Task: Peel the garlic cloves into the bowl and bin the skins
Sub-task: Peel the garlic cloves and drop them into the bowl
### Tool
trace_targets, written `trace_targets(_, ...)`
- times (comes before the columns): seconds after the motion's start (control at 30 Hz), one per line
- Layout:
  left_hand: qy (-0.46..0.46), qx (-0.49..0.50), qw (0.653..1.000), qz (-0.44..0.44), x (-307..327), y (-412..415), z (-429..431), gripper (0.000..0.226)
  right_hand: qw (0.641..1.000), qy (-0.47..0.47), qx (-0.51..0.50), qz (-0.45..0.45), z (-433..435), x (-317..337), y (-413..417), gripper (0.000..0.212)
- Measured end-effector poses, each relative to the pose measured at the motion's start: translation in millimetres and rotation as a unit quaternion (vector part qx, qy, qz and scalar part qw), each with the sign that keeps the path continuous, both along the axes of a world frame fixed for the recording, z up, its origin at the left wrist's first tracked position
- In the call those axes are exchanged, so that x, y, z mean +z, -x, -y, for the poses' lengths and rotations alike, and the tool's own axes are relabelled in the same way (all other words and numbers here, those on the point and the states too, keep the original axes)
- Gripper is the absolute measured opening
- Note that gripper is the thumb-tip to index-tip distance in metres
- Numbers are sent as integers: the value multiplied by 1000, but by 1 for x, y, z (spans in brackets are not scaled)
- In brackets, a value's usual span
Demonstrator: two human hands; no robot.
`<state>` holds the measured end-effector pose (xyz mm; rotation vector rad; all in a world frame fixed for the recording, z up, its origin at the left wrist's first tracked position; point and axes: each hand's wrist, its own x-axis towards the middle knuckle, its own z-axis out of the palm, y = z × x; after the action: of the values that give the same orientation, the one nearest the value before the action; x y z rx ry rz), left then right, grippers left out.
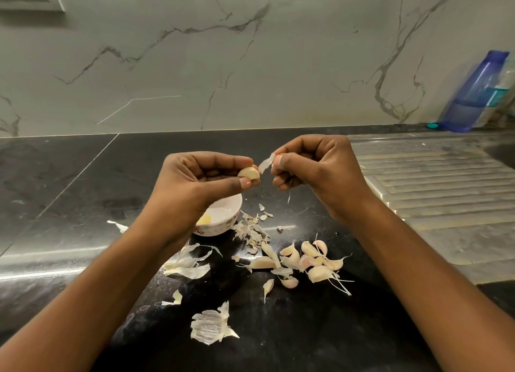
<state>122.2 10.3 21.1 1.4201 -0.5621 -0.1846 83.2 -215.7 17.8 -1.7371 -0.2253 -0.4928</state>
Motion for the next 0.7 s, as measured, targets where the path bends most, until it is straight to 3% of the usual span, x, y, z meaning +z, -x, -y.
trace_targets(0.13, -6, 10, 1000, -3, 0, 0, -1, 39, 999, -18, -38, 12, 12, 7, 1, 8)
trace_targets(0.43, -39, 25, 999, -6, -2, -2, -1, 46, 985, 137, 77, -69, 17, 5, 3, 11)
trace_targets(0.7, -77, 30, 996, 23, -3, -2, 1, 41, 976, 208, 37, -45, 14, 0, 0, 15)
